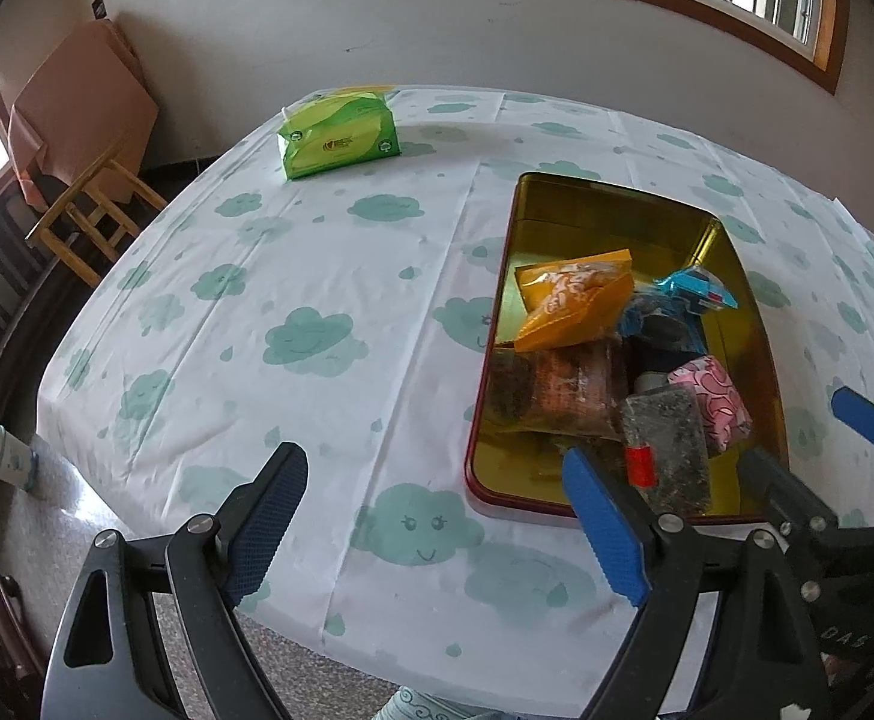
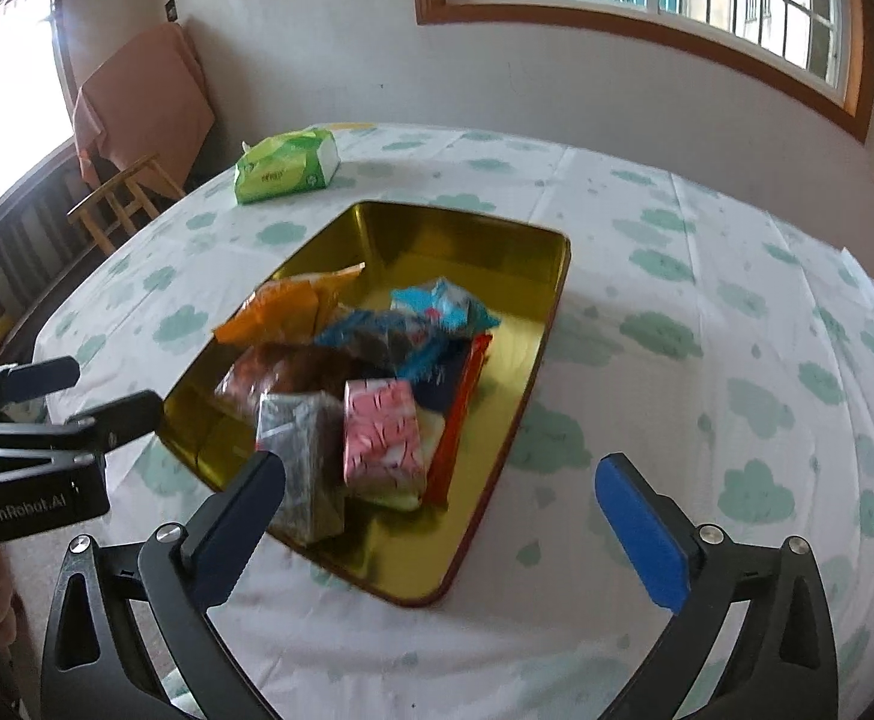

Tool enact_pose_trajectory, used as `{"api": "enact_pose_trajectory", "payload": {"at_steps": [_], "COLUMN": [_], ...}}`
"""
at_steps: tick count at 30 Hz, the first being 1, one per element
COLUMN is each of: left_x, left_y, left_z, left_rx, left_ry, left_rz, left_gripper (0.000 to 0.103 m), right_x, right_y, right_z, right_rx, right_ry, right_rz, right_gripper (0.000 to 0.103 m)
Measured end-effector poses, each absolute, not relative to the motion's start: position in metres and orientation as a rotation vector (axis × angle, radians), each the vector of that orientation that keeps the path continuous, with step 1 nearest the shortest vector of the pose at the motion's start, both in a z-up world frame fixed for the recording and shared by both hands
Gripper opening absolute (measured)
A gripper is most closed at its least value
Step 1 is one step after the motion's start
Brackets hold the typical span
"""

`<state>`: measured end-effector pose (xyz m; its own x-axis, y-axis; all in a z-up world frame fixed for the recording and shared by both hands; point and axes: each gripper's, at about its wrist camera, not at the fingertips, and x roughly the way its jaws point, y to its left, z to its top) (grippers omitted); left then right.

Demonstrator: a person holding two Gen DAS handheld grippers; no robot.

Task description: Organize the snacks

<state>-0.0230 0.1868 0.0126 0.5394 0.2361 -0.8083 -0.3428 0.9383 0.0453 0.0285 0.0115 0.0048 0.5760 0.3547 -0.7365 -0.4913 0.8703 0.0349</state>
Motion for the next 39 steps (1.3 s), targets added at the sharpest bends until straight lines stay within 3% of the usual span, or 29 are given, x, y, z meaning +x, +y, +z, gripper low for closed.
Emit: {"api": "enact_pose_trajectory", "payload": {"at_steps": [39], "left_x": [-0.018], "left_y": [0.167], "left_z": [0.014], "left_rx": [-0.087], "left_ry": [0.957], "left_rz": [0.325], "left_gripper": [0.085], "right_x": [0.024], "right_y": [0.008], "right_z": [-0.009], "right_rx": [-0.222], "right_ry": [0.845], "right_rz": [0.488], "right_gripper": [0.103]}}
